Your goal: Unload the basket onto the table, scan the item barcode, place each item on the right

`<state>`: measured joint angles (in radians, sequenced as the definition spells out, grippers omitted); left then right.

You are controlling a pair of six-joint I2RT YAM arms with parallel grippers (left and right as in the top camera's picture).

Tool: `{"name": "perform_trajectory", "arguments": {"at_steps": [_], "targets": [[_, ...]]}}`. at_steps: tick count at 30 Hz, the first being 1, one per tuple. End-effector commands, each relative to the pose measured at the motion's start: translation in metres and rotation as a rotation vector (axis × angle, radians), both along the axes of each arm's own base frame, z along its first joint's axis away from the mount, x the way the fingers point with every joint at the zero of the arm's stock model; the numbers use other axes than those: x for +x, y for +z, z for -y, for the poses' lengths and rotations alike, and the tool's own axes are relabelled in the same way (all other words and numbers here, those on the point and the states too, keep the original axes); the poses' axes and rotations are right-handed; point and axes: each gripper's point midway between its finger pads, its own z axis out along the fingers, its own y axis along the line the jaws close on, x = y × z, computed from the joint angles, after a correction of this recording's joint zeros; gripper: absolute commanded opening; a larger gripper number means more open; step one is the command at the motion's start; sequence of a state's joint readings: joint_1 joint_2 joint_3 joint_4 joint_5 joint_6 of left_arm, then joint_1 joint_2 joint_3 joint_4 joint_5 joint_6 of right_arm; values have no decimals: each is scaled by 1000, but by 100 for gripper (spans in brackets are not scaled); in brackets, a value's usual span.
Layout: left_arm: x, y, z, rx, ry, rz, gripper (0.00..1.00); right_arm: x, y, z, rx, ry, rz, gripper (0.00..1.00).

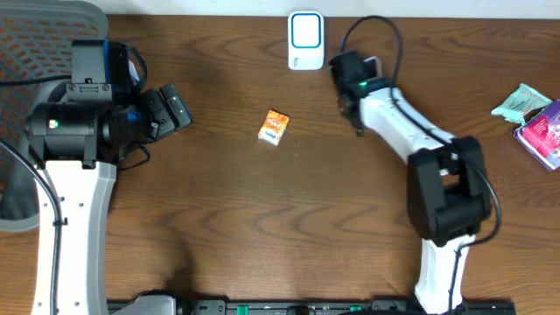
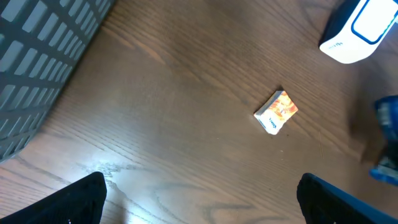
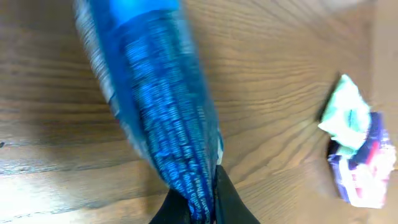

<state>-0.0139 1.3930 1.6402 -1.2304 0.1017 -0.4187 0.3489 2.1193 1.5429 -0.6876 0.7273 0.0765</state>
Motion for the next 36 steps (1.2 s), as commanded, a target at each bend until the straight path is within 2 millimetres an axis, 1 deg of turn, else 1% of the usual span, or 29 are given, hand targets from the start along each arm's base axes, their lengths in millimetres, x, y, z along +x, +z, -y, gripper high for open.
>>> {"name": "perform_trajectory", "arguments": {"at_steps": [1,2,4,5,6,7,8,10,13,15,17,20,22,25,27,30,32,33,36], "targets": [[-1,0,-2,7,5,-1,98,-3,-24,1,-141,-16,-24,1],[-1,0,-2,7,5,-2,98,-6,-32,-5,-146,-5,-38,1],[-1,0,-2,7,5,-1,98,-10,-40,-16,-154,20,-56,2],[-1,0,-2,7,5,-1,98,-13,-42,-28,-159,48,-63,11],[-1,0,-2,7,5,-1,98,-15,-43,-37,-158,68,-66,20],[-1,0,-2,7,5,-2,98,-16,-42,-44,-158,85,-63,27],[-1,0,-2,7,5,-1,98,-18,-40,-52,-157,102,-60,41],[-1,0,-2,7,5,-1,98,-21,-38,-68,-155,135,-51,51],[-1,0,-2,7,5,-1,98,-23,-31,-87,-153,174,-42,59],[-1,0,-2,7,5,-1,98,-23,-25,-95,-153,189,-40,64],[-1,0,-2,7,5,-1,98,-20,-14,-100,-145,183,-31,64],[-1,0,-2,7,5,-1,98,-16,-1,-102,-90,146,-20,63],[-1,0,-2,7,5,-1,98,-11,3,-106,9,135,-53,62],[-1,0,-2,7,5,-1,98,-5,8,-109,201,120,-121,62],[-1,0,-2,7,5,-1,98,0,11,-105,367,95,-175,64],[-1,0,-2,7,5,-1,98,2,11,-93,545,70,-244,66],[-1,0,-2,7,5,-2,98,0,8,-82,669,64,-297,71],[-1,0,-2,7,5,-1,98,-2,3,-73,758,74,-337,72],[-1,0,-2,7,5,-1,98,-8,-3,-56,891,82,-385,70]]}}
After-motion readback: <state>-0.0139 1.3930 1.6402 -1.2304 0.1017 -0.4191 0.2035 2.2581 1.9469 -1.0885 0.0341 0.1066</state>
